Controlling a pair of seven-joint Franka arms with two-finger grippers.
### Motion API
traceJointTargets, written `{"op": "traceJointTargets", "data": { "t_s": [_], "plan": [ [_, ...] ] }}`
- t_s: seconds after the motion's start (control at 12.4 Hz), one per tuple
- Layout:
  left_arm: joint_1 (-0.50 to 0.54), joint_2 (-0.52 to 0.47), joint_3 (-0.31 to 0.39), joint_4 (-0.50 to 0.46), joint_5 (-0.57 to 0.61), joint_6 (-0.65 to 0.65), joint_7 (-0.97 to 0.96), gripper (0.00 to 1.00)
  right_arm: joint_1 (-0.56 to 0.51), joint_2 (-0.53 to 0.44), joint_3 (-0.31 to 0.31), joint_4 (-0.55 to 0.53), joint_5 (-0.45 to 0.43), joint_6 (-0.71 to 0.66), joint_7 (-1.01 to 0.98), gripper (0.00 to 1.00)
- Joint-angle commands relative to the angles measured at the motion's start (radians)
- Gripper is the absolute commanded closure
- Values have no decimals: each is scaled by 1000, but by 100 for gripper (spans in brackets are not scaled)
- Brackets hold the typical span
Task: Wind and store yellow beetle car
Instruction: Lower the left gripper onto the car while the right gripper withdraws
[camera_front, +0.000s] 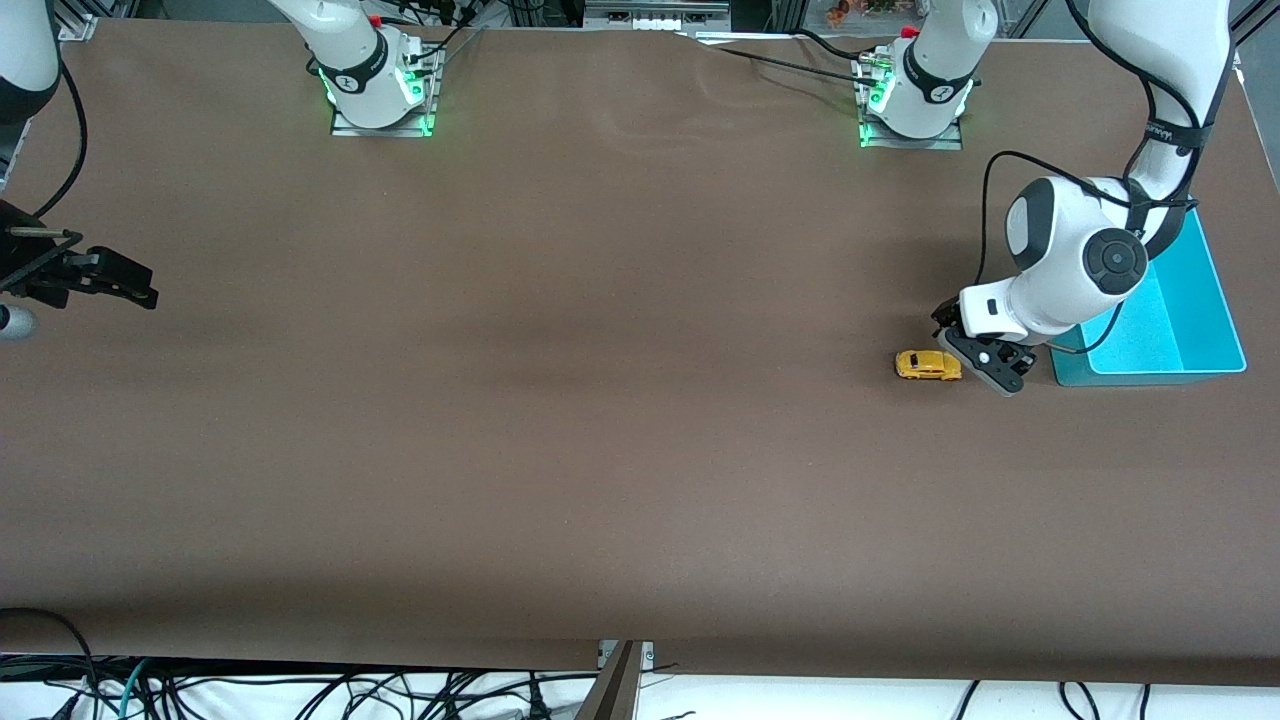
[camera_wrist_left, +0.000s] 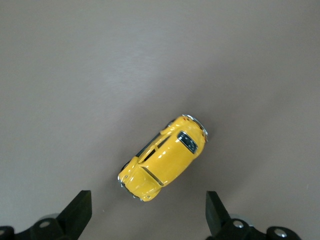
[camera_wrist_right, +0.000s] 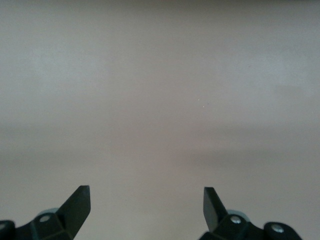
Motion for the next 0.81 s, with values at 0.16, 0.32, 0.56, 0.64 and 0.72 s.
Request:
{"op": "traceJointTargets", "data": {
  "t_s": [0.16,0.32,0.56,0.64,0.72],
  "plan": [
    [-23,75,3,-29,-3,117,336,0,10,-7,0,-18,5,-4,22,0],
    [-26,90,1,-29,-3,137,373,0,10,1,2,-9,7,-4,22,0],
    [-35,96,1,-29,-6,139,375,9,13,2,3,-5,40,-3,25,0],
    [-36,96,1,-29,-24,139,375,33,13,4,3,-3,47,0,25,0],
    [-41,96,1,-29,-26,139,375,56,13,13,3,6,47,0,24,0]
  ]
}}
